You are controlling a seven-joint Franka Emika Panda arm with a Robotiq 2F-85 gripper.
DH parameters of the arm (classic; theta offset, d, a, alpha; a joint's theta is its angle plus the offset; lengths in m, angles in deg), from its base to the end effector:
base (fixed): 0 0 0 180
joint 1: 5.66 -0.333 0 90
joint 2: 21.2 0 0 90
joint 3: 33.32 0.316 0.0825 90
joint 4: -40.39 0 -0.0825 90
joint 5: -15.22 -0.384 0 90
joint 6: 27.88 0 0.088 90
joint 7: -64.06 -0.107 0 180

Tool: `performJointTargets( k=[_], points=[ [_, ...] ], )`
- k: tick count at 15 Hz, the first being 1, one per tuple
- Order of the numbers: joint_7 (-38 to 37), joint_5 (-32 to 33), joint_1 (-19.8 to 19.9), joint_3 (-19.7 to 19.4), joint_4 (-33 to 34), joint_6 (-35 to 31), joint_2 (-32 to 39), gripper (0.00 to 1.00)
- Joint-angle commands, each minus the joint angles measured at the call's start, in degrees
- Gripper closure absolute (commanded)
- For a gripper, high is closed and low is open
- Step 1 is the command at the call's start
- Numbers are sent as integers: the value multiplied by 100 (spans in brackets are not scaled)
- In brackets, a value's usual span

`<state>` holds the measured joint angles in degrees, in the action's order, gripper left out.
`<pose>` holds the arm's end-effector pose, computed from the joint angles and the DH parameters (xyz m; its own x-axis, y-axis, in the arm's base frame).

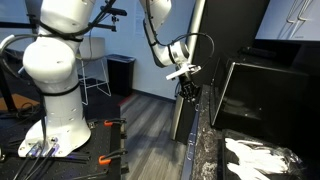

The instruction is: Open the microwave

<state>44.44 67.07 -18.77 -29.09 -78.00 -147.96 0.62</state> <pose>0.5490 0.1312 0.2341 0.8571 0.4417 -0.2652 0.5037 -0.6104 0.6113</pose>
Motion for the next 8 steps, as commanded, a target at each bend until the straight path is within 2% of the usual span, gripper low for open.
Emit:
performJointTargets(
  k=[1, 4, 8],
  points=[
    [-521, 442, -41, -87, 1, 109, 67, 100],
    [-825, 648, 3, -117, 58, 76, 196, 100],
    [-678, 535, 78, -46, 13, 26, 204, 99]
  ],
)
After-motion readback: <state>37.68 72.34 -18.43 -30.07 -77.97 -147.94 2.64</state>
